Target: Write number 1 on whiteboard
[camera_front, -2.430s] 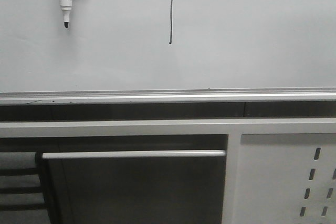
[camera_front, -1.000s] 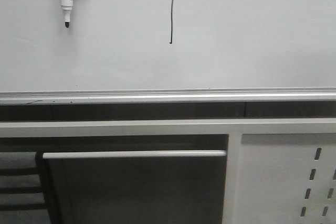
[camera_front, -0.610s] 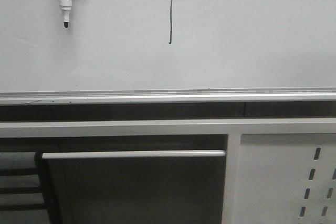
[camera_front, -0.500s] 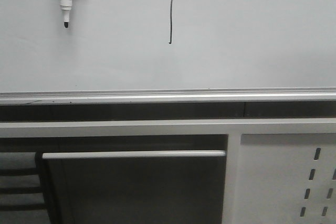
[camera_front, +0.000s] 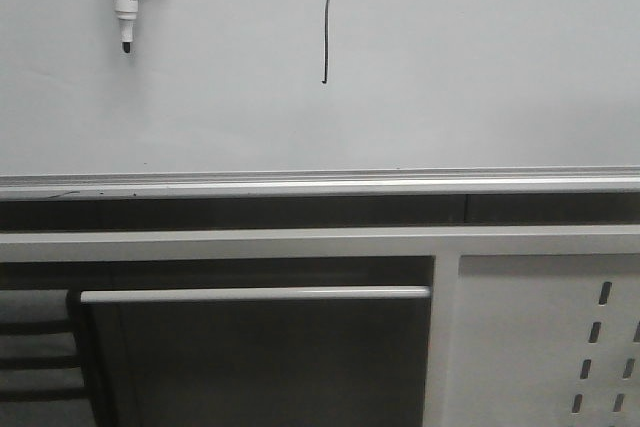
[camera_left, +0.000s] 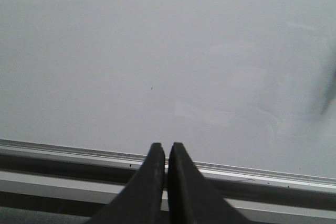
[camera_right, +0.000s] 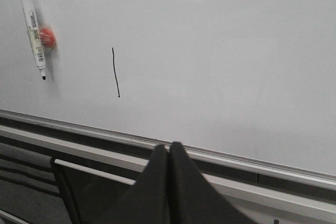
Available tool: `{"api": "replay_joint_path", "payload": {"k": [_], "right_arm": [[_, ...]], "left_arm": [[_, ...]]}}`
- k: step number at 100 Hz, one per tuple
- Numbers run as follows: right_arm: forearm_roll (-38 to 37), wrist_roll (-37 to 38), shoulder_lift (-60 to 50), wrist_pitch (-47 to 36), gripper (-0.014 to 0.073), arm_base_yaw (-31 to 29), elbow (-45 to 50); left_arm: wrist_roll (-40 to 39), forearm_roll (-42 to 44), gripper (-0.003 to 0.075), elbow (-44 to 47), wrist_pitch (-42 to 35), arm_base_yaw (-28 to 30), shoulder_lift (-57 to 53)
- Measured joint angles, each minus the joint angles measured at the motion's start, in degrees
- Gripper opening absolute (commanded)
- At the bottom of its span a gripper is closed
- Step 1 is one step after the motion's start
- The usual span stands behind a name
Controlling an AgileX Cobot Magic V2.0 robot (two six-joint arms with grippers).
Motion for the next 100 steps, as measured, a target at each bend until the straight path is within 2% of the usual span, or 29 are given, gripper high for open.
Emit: {"api": "replay_joint_path", "payload": {"k": [66, 73, 88, 100], "right_arm": [[-1.17, 0.38, 0.00, -0.70, -0.0064, 0.00, 0.10], [-6.67, 4.78, 0.00, -2.99, -0.0064, 0.00, 0.63], [-28.98, 22.81, 0.00, -10.20, -0.0064, 0.00, 3.85], [-35.60, 27.64, 0.00, -13.04, -0.0064, -0.53, 7.46]], "left_arm": [[-0.09, 0.00, -0.0020, 0.00, 0.00, 0.00, 0.00], [-0.09, 0.00, -0.0020, 0.00, 0.00, 0.00, 0.00], [-0.09, 0.00, -0.0020, 0.00, 0.00, 0.00, 0.00], [-0.09, 0.00, -0.0020, 0.00, 0.00, 0.00, 0.00]]}}
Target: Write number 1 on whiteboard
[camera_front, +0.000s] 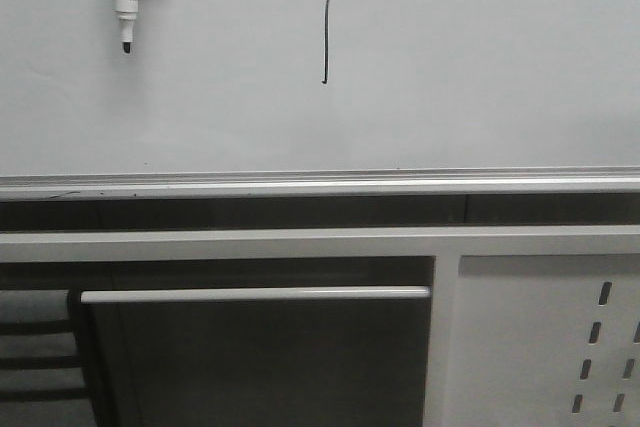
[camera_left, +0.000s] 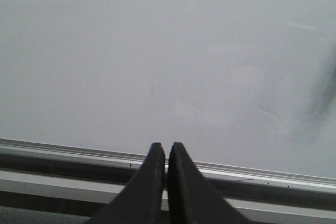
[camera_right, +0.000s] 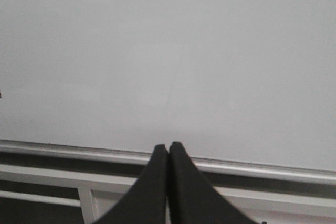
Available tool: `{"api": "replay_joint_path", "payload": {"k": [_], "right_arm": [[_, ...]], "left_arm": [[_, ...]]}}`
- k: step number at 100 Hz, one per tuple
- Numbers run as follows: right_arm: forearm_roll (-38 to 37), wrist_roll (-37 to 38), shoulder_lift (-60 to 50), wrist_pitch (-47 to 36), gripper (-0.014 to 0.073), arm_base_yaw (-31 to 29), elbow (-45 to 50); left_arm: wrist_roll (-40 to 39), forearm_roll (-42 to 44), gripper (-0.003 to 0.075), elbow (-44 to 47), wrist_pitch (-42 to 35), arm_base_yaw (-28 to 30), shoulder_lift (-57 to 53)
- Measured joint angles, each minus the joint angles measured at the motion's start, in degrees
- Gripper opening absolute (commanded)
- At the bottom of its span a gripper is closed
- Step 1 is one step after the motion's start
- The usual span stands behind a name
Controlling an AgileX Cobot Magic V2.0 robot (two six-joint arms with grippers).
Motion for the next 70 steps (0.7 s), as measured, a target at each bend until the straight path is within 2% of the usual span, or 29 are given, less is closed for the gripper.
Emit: {"api": "replay_joint_path", "payload": {"k": [21, 70], "right_arm": [[-1.32, 1.22, -0.33, -4.64, -0.0064, -2.17, 8.92], [-0.79, 1.86, -0.56, -4.96, -0.0064, -4.28, 8.92]], "left_arm": [[0.00, 0.00, -0.0020, 0.00, 0.00, 0.00, 0.00], [0.00, 0.00, -0.0020, 0.00, 0.00, 0.00, 0.00]]}}
